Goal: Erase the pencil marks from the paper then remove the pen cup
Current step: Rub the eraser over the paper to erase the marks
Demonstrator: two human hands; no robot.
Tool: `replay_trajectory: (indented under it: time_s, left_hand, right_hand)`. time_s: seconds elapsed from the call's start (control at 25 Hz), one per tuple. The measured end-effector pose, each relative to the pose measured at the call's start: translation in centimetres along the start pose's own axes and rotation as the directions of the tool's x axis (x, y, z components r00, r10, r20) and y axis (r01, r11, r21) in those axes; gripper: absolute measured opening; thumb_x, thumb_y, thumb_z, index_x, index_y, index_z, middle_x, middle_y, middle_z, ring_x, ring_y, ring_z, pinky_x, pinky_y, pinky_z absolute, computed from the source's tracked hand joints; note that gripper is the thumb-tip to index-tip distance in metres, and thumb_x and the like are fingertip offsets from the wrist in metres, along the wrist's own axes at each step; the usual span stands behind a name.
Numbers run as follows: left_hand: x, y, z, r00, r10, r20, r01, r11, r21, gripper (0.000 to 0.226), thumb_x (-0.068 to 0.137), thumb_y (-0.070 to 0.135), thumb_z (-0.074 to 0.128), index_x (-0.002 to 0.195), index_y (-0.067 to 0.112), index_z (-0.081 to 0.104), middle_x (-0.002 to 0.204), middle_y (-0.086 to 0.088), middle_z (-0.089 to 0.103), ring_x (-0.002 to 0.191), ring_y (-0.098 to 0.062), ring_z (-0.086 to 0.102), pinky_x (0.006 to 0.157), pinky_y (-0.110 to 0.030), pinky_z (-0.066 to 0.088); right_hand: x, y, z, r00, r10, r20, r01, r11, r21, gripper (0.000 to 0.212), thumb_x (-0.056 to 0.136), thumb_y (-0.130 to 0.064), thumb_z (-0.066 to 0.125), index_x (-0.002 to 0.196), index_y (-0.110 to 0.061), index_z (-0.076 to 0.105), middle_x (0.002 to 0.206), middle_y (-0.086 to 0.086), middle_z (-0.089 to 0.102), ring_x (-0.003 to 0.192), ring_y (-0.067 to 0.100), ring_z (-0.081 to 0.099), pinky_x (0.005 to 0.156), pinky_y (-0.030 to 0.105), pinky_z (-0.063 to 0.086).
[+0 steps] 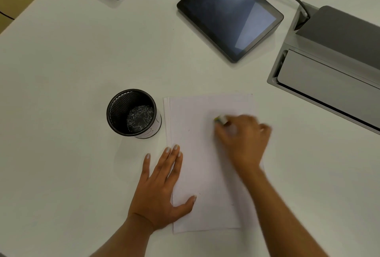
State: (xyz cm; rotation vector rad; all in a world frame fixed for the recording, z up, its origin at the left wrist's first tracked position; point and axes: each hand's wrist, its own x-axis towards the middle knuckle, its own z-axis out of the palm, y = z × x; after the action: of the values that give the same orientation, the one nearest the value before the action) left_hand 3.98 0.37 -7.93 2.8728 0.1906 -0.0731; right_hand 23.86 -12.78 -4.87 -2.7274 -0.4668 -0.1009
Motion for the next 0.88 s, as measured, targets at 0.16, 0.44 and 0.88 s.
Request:
replay_trajectory:
  time_s: [0.16, 0.44, 0.88]
  left_hand:
    - [-0.1, 0.0, -0.1, 1.000, 0.003, -0.001, -0.003, 1.000, 0.005, 0.096, 0.085, 0.069, 0.050, 0.156, 0.008, 0.031, 0.168, -0.006, 0.021, 0.155, -0.021, 0.019, 0.120, -0.060, 0.017]
    - [-0.1, 0.0, -0.1, 1.000, -0.002, -0.012, 0.002, 1.000, 0.005, 0.096, 0.084, 0.069, 0.051, 0.156, 0.007, 0.033, 0.167, -0.006, 0.023, 0.155, -0.021, 0.020, 0.121, -0.060, 0.018]
    - [-0.1, 0.0, 0.0, 1.000, 0.001, -0.016, -0.002, 1.000, -0.004, 0.097, 0.083, 0.069, 0.053, 0.157, 0.009, 0.031, 0.167, -0.006, 0.022, 0.154, -0.022, 0.021, 0.120, -0.060, 0.018]
  right_hand:
    - [1.8, 1.3, -0.3, 0.995, 0.098, -0.022, -0.098, 0.995, 0.021, 0.018, 0.080, -0.041, 0.065, 0.081, -0.026, 0.073, 0.080, -0.002, 0.071, 0.087, 0.023, 0.064, 0.079, 0.038, 0.026]
    - [-1.1, 0.3, 0.1, 0.994, -0.108, -0.029, 0.107, 0.994, -0.016, 0.016, 0.079, -0.039, 0.067, 0.069, -0.026, 0.067, 0.072, -0.006, 0.066, 0.079, 0.019, 0.065, 0.079, 0.036, 0.028]
    - [-5.6, 0.0, -1.4, 0.962, -0.270, 0.046, 0.270, 0.963, 0.002, 0.010, 0.074, -0.037, 0.071, 0.072, -0.027, 0.071, 0.077, -0.004, 0.072, 0.089, 0.017, 0.069, 0.082, 0.036, 0.029]
